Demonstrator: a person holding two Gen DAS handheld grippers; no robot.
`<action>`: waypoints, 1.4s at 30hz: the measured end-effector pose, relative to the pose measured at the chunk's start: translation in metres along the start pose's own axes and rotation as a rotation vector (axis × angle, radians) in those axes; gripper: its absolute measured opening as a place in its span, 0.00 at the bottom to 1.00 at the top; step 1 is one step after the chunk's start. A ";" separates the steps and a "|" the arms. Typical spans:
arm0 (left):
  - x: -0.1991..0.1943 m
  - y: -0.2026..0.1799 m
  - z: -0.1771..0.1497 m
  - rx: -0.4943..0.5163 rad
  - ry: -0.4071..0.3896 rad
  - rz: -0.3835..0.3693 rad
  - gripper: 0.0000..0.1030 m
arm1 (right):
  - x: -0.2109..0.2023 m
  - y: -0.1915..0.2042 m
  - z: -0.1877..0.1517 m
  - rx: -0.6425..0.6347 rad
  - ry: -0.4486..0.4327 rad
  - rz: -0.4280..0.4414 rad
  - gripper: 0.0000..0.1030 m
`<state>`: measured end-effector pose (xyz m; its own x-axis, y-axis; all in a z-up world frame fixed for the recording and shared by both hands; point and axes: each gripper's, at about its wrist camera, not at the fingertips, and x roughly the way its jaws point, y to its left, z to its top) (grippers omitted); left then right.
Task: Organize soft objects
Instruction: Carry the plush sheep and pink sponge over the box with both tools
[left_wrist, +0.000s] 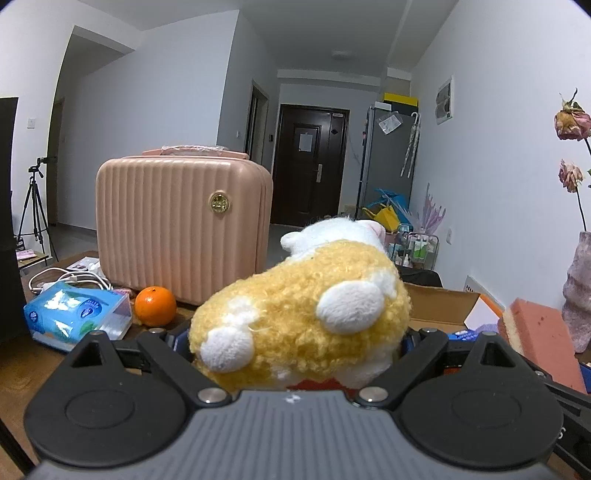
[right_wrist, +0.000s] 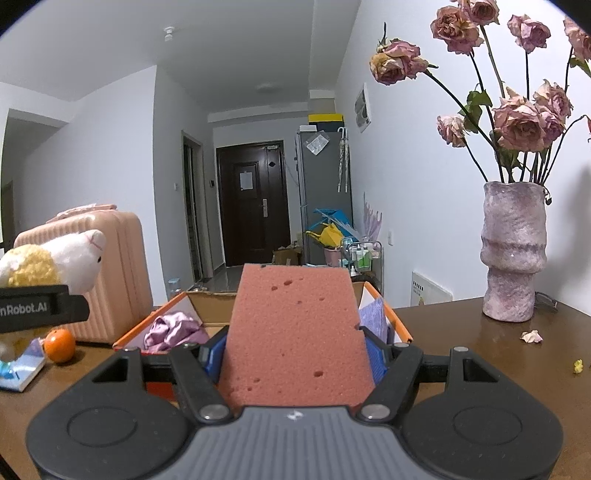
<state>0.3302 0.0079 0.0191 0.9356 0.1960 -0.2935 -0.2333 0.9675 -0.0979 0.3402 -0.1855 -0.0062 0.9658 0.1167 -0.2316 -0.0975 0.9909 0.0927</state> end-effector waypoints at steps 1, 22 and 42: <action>0.002 -0.001 0.001 -0.001 -0.002 0.001 0.92 | 0.003 0.000 0.002 0.002 -0.003 -0.001 0.67; 0.055 -0.024 0.027 -0.013 -0.021 -0.011 0.92 | 0.071 0.005 0.027 0.025 0.004 -0.011 0.67; 0.121 -0.048 0.030 0.014 -0.011 -0.003 0.92 | 0.127 0.012 0.031 -0.021 0.007 -0.034 0.67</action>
<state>0.4624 -0.0098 0.0172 0.9394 0.1945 -0.2823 -0.2267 0.9702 -0.0859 0.4690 -0.1608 -0.0049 0.9670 0.0834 -0.2409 -0.0699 0.9955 0.0640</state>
